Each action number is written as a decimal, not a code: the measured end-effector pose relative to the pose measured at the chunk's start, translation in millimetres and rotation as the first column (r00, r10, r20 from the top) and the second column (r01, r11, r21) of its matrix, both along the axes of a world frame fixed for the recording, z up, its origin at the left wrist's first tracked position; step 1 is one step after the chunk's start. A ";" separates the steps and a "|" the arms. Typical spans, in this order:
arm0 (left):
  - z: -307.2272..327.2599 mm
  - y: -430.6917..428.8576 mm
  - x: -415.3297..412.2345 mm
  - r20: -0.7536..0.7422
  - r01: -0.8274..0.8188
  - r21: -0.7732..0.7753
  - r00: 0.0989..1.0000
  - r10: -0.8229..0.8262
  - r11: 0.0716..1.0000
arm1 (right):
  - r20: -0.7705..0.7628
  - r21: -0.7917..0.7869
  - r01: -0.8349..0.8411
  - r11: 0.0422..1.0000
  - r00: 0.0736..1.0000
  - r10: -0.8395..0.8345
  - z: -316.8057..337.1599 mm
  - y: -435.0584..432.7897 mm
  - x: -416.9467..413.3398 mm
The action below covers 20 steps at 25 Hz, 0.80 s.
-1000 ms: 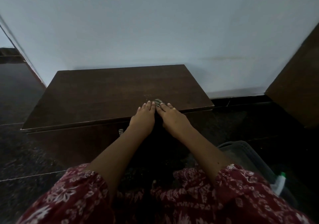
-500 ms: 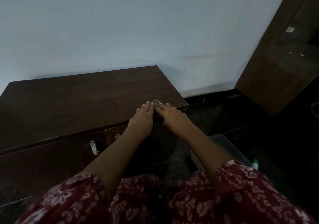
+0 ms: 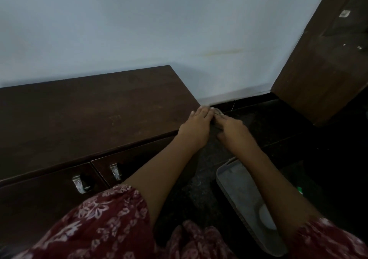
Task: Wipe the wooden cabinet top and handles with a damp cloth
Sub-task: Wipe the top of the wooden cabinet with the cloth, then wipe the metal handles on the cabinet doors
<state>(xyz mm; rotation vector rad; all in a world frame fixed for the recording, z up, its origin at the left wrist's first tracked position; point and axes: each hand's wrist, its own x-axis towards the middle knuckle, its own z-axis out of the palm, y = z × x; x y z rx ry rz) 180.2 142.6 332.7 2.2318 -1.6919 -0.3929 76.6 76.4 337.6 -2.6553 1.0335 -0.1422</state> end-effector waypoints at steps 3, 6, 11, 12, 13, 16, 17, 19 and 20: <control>-14.1 10.4 -16.9 -0.106 0.114 -0.130 0.986 -0.128 0.985 | 0.290 0.266 0.150 0.952 0.929 -0.228 -10.9 18.4 -34.6; -39.7 50.1 -25.8 -0.227 0.091 -0.195 0.964 -0.135 0.977 | 0.391 0.851 0.048 0.523 0.607 -0.692 -40.5 52.8 -56.3; -94.5 108.8 -24.7 -0.640 -0.268 -0.071 0.751 0.163 0.961 | 0.201 0.909 -0.416 -0.034 0.509 -0.837 -83.1 108.0 -48.6; -105.6 117.5 -25.2 -0.730 -0.336 -0.071 0.659 0.181 0.939 | 0.197 0.904 -0.422 -0.062 0.542 -0.817 -90.2 119.5 -41.9; -115.4 126.4 -25.1 -0.801 -0.419 -0.086 0.568 0.187 0.904 | 0.199 0.917 -0.394 -0.060 0.582 -0.789 -99.8 128.3 -34.8; -143.7 154.5 -18.4 -0.911 -0.667 -0.130 0.372 0.176 0.734 | 0.280 0.960 -0.223 0.170 0.702 -0.655 -127.3 146.1 -8.0; -151.0 162.7 -15.5 -0.920 -0.702 -0.145 0.355 0.166 0.698 | 0.318 0.946 -0.200 0.255 0.721 -0.615 -134.3 150.6 1.0; -162.6 178.7 -10.8 -0.906 -0.742 -0.211 0.393 0.159 0.636 | 0.402 0.907 -0.240 0.345 0.735 -0.546 -145.4 161.3 18.6; -165.8 185.5 -8.8 -0.896 -0.759 -0.251 0.417 0.152 0.601 | 0.435 0.889 -0.258 0.379 0.736 -0.519 -150.2 166.4 26.3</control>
